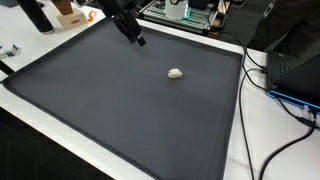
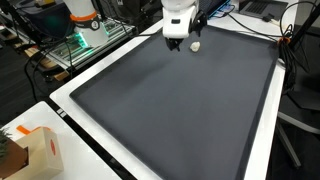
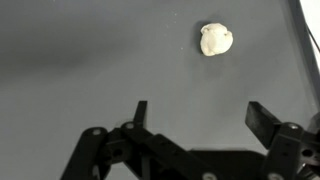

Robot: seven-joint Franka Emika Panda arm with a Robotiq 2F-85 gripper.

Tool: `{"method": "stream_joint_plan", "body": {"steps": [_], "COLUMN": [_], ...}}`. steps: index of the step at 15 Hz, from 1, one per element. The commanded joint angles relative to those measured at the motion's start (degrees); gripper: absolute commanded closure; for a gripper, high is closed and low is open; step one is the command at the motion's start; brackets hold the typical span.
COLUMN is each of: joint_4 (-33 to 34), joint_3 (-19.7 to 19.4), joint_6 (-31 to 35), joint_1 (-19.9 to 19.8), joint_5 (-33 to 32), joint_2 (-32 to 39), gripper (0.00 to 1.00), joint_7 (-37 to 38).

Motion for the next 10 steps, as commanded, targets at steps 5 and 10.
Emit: {"method": "stream_joint_plan", "body": {"steps": [5, 10], "joint_4": [4.8, 6.8], "joint_3": [1.0, 1.0], "joint_6": [-7.6, -7.7], "joint_1": [-1.7, -0.8], "joint_5": [5.0, 6.1], "joint_2": [8.5, 12.3], "gripper": [0.0, 0.0], "joint_7": [11.3, 15.7]}}
